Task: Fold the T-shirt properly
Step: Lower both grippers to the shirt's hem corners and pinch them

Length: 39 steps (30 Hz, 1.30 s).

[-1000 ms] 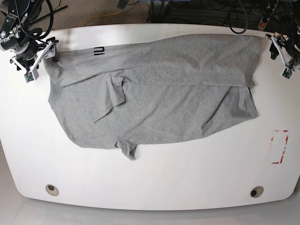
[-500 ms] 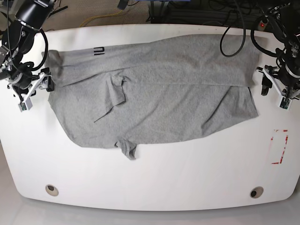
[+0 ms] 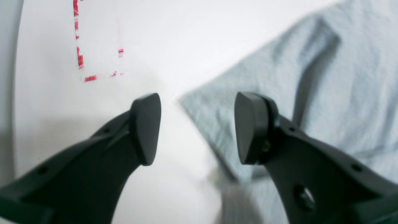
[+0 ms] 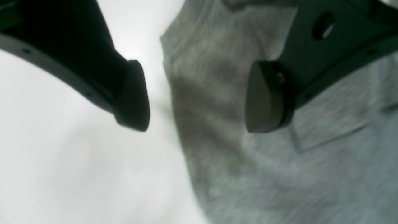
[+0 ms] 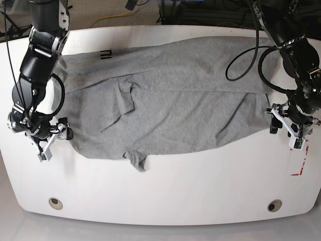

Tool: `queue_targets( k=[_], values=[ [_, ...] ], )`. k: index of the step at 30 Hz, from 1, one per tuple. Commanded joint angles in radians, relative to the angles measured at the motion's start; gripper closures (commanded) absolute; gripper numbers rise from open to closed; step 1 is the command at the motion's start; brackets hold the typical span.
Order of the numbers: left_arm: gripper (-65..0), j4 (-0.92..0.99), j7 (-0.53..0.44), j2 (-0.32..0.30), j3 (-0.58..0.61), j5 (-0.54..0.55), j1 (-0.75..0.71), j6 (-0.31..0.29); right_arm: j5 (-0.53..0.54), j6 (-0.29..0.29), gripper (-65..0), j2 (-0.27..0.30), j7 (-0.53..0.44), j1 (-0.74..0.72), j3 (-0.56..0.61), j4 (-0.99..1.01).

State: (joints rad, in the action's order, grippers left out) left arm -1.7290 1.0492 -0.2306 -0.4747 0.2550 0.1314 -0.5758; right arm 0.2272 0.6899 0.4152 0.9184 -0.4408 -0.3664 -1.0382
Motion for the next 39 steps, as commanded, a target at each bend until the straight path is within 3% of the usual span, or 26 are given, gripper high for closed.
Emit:
queue_targets(
  k=[1, 9, 14, 23, 32, 35, 39],
  values=[
    [-35.0, 0.016, -0.080, 0.007, 0.003, -0.012, 0.029, 0.000, -0.009, 0.008, -46.0, 0.027, -0.115, -0.102, 0.036, 0.118],
    [-35.0, 0.160, -0.235, 0.029, 0.070, -0.141, 0.034, 0.000, -0.139, 0.008, -46.0, 0.027, -0.454, -0.315, 0.139, 0.569],
    [-35.0, 0.211, -0.281, 0.030, 0.067, -0.147, 0.030, 0.000, -0.159, 0.008, -46.0, 0.023, -0.569, -0.350, 0.155, 0.695],
    [-35.0, 0.137, -0.281, 0.023, 0.061, -0.147, -0.008, -0.002, -0.157, 0.008, -46.0, 0.018, -0.617, -0.301, 0.165, 0.698],
    [-35.1, 0.119, -0.280, 0.003, 0.050, -0.144, -0.026, -0.002, -0.159, 0.008, -45.3, -0.042, -0.623, -0.273, 0.166, 0.698],
    [-36.0, 0.137, -0.278, 0.003, 0.020, -0.145, -0.023, -0.002, -0.159, 0.008, -38.2, -0.057, -0.623, -0.273, 0.168, 0.698],
    [-49.6, 0.202, -0.274, 0.001, 0.000, -0.147, -0.016, -0.002, -0.159, 0.008, -21.1, -0.063, -0.625, -0.277, 0.168, 0.698]
  ],
)
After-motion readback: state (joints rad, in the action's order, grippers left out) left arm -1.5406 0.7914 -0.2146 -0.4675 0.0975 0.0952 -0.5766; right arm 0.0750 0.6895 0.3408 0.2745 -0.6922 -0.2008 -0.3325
